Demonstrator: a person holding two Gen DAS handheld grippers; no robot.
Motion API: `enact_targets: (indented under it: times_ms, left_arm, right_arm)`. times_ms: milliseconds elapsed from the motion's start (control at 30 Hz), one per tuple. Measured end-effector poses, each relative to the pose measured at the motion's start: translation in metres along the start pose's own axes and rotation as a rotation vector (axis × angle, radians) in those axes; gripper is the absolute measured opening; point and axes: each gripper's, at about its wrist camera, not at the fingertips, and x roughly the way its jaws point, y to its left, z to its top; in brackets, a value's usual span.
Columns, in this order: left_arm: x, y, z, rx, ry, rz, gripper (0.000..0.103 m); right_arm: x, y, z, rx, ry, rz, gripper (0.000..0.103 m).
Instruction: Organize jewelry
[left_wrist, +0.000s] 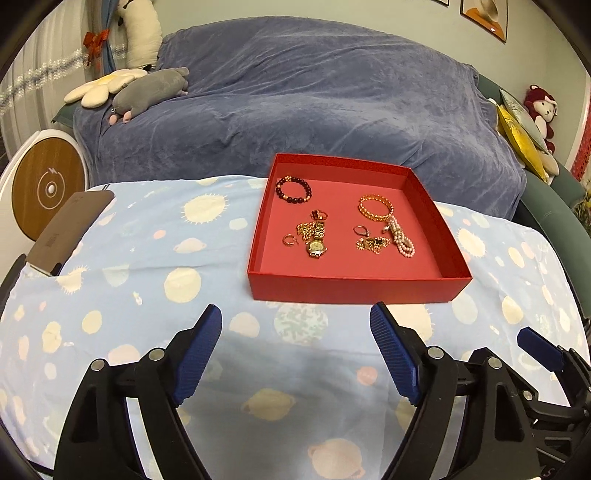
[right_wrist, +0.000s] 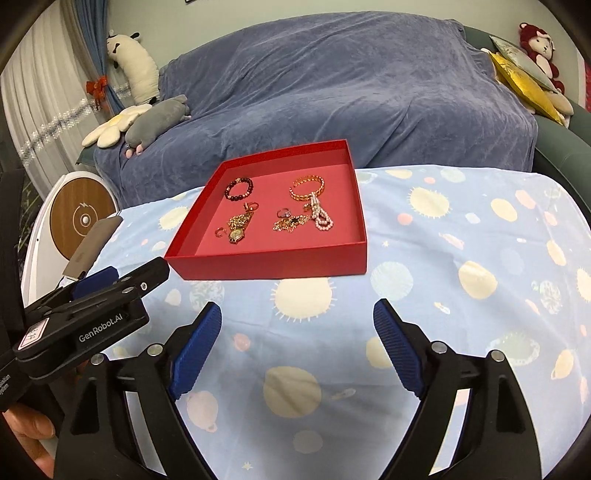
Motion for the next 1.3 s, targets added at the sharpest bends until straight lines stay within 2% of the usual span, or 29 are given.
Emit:
enact_targets:
  times_ms: [233,367,700,1300]
  left_arm:
    - [-0.001,0.003,-0.011,0.033,0.005,0.029,0.082]
    - [0.000,0.006,-0.014,0.037,0.005,0.062,0.085]
    - [0.008,0.010,-0.020,0.044,0.042,0.078,0.085]
    - [0.000,0.003,-0.021,0.068,-0.003,0.110,0.085]
  right_arm:
    - [-0.006,0.016,0.001,-0.093,-0.054,-0.061,0.094]
    - [-0.002,0.016,-0.001,-0.092,-0.045,-0.063,0.095]
    - [0.005,0.021,-0.004,-0.106,-0.035,-0.082,0.097]
    - [0.002,0.013,-0.010,-0.083,-0.063,-0.101,0.098]
